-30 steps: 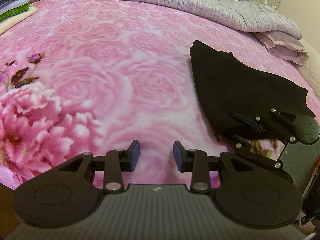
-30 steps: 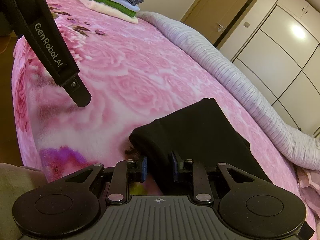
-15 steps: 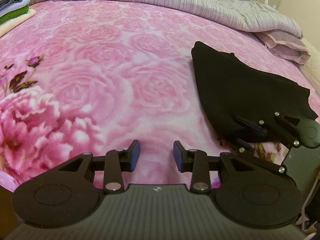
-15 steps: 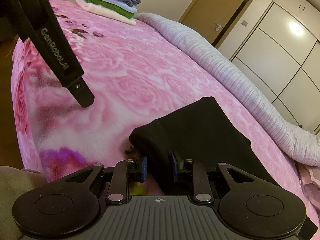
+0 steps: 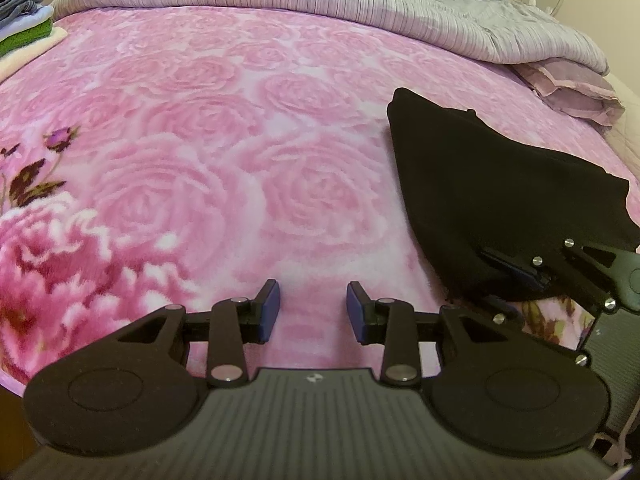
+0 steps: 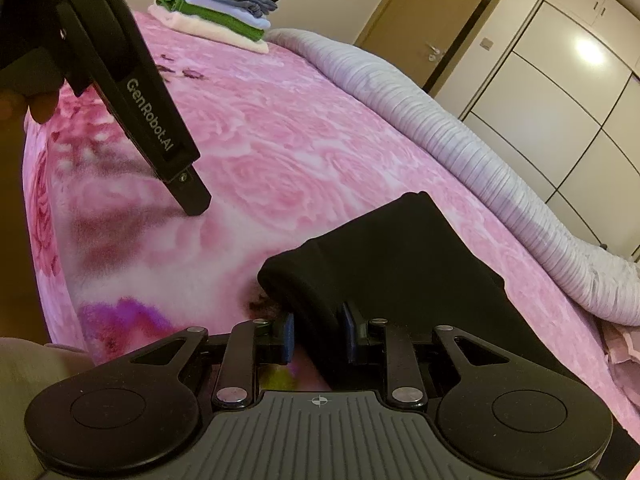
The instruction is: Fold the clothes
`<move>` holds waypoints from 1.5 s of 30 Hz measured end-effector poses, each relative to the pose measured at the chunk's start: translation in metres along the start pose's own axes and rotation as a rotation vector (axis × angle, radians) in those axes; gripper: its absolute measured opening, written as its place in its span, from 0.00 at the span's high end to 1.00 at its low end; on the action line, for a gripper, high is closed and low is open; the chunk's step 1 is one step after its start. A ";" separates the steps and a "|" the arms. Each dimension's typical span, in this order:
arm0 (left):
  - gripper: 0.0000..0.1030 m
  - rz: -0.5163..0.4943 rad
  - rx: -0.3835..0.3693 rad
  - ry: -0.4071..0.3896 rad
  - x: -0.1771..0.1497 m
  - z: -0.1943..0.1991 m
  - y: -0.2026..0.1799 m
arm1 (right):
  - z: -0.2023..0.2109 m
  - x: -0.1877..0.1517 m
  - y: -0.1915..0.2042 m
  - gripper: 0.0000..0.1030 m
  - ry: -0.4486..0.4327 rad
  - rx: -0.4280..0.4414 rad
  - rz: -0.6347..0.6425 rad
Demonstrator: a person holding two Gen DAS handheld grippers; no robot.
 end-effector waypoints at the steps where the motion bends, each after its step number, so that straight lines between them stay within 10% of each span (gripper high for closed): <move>1: 0.70 -0.001 0.002 0.002 0.001 0.000 -0.001 | 0.001 0.000 -0.003 0.87 -0.008 0.001 -0.026; 7: 0.70 -0.024 0.009 0.000 0.017 -0.003 -0.013 | 0.039 -0.003 -0.091 0.91 -0.164 0.056 -0.618; 13: 0.70 -0.099 -0.066 -0.022 0.039 -0.015 -0.069 | 0.109 -0.081 -0.211 0.91 -0.340 -0.021 -1.236; 20: 0.70 -0.168 -0.200 0.032 0.039 -0.049 -0.154 | 0.118 -0.211 -0.260 0.91 -0.150 -0.219 -1.533; 23: 0.70 -0.190 -0.222 0.052 0.036 -0.058 -0.176 | 0.116 -0.215 -0.264 0.91 -0.164 -0.190 -1.546; 31: 0.70 -0.170 -0.216 0.053 0.042 -0.063 -0.189 | 0.172 -0.104 -0.271 0.91 -0.387 -0.292 -0.931; 35: 0.70 -0.185 -0.245 0.065 0.041 -0.067 -0.201 | 0.193 -0.135 -0.276 0.91 -0.350 -0.387 -0.969; 39: 0.70 -0.214 -0.268 0.086 0.036 -0.075 -0.216 | 0.163 -0.232 -0.272 0.91 -0.109 -0.348 -1.316; 45: 0.70 -0.214 -0.280 0.080 0.040 -0.074 -0.220 | 0.165 -0.254 -0.283 0.91 -0.148 -0.306 -1.520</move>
Point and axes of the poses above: each gripper's, at about its wrist camera, not at the fingertips, and z roughly against the way its jaws point, y to its left, x to its top, the point moved 6 cm from there along -z, roughly the way its jaws point, and after that the axes turned 1 degree about -x, right-handed, at the moved point
